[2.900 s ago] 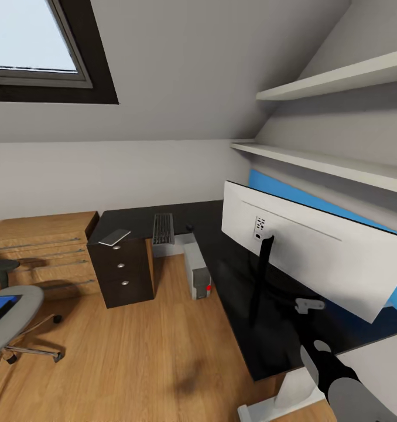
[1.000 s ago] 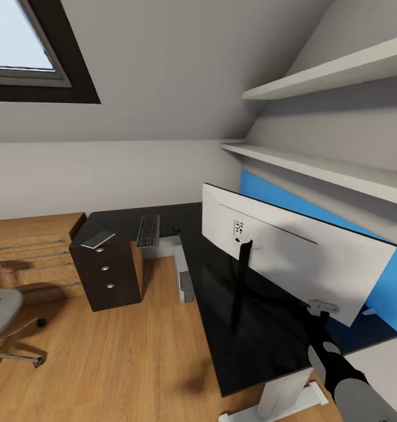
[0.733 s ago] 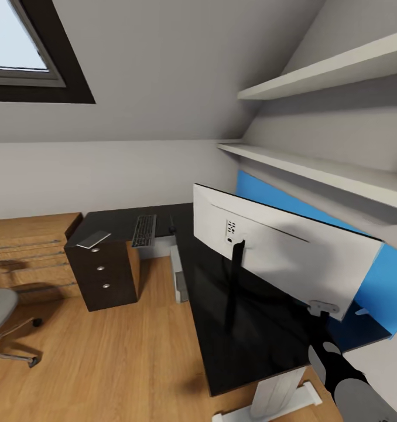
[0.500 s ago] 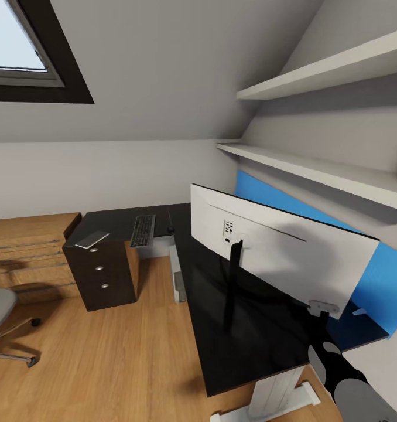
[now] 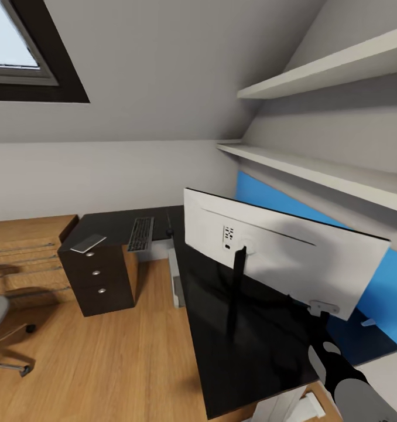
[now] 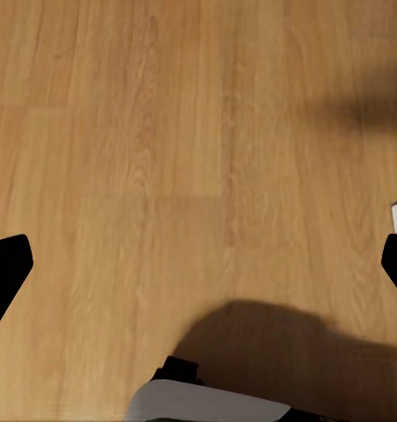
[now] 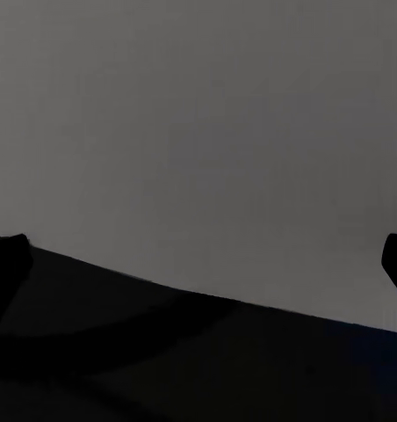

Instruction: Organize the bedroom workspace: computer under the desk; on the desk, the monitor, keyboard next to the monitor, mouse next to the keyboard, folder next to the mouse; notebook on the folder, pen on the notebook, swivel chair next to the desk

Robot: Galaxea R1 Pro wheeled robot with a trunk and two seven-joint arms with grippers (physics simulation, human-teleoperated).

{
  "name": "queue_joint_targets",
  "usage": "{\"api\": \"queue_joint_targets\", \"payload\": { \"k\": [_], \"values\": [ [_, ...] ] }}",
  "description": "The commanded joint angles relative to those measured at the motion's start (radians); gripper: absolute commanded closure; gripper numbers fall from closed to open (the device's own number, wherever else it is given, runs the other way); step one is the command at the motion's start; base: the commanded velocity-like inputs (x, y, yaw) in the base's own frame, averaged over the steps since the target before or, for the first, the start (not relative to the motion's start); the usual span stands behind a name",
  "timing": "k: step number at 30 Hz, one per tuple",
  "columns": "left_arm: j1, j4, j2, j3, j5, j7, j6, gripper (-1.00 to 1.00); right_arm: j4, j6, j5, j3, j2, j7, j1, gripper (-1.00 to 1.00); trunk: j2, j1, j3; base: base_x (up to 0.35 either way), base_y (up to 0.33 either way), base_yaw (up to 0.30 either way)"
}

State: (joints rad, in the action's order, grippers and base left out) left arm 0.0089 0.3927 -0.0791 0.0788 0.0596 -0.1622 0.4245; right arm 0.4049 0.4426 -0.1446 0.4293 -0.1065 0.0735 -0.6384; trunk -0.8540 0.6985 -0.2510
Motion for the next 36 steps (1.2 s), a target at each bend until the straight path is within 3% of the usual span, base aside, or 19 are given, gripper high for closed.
{"api": "queue_joint_targets", "payload": {
  "k": [1, 36],
  "values": [
    [0.0, 0.002, -0.001, 0.002, 0.006, 0.003, 0.007, -1.0, -0.001, 0.004, -0.007, 0.008, 0.001, 0.008, -0.001, -1.0, -0.001, 0.001, -0.001, 0.138, 0.0, 0.0],
    [0.0, 0.002, -0.001, 0.002, 0.005, 0.003, 0.02, -1.0, -0.001, 0.006, -0.007, 0.008, 0.002, 0.008, -0.001, -1.0, -0.001, 0.001, -0.001, 0.061, 0.0, 0.0]
  ]
}}
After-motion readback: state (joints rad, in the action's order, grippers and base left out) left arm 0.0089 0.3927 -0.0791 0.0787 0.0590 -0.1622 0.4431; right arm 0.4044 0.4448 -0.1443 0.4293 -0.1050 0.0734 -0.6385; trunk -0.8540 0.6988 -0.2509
